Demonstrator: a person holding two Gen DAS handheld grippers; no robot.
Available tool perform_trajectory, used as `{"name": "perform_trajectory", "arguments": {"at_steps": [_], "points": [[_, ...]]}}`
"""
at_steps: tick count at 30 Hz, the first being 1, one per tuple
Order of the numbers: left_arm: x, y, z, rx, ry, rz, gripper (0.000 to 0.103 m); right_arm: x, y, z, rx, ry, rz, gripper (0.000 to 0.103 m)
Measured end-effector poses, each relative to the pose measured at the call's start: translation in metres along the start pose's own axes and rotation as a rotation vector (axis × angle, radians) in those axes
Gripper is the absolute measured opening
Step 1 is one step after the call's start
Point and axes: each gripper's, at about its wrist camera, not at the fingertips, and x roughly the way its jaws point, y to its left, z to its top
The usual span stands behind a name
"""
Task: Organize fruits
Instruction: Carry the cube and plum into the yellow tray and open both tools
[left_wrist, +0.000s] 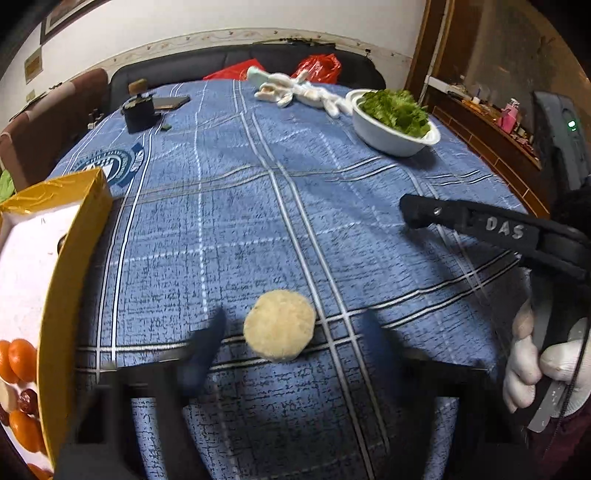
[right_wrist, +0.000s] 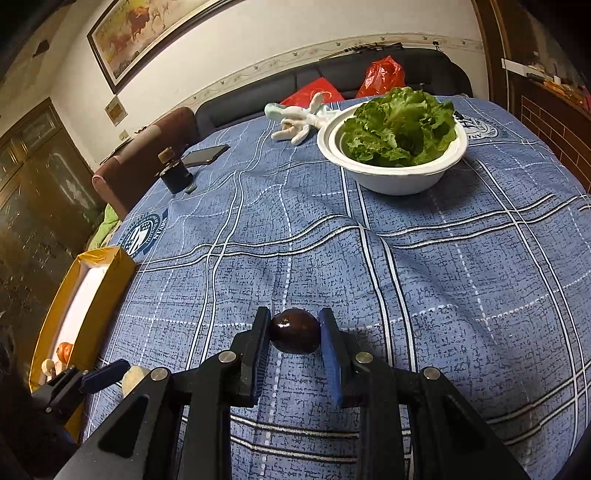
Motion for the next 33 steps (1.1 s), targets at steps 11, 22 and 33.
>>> {"name": "perform_trajectory", "arguments": {"at_steps": [11,22,33], "points": [[-0.037,0.039,-0.012,-0.149,-0.083,-0.018,0.034,0.001,0.004,-0.002,-0.016,-0.006,-0.009,0.029],[-0.113,0.119,-0.031,-0.350,-0.222,0.021,0.034,-0.017,0.052,-0.014,-0.106,-0.058,0.036,0.029],[-0.150,0.208,-0.067,-0.489,-0.279,0.287,0.035,-0.006,0.160,-0.024,-0.215,0.032,0.234,0.030]]}}
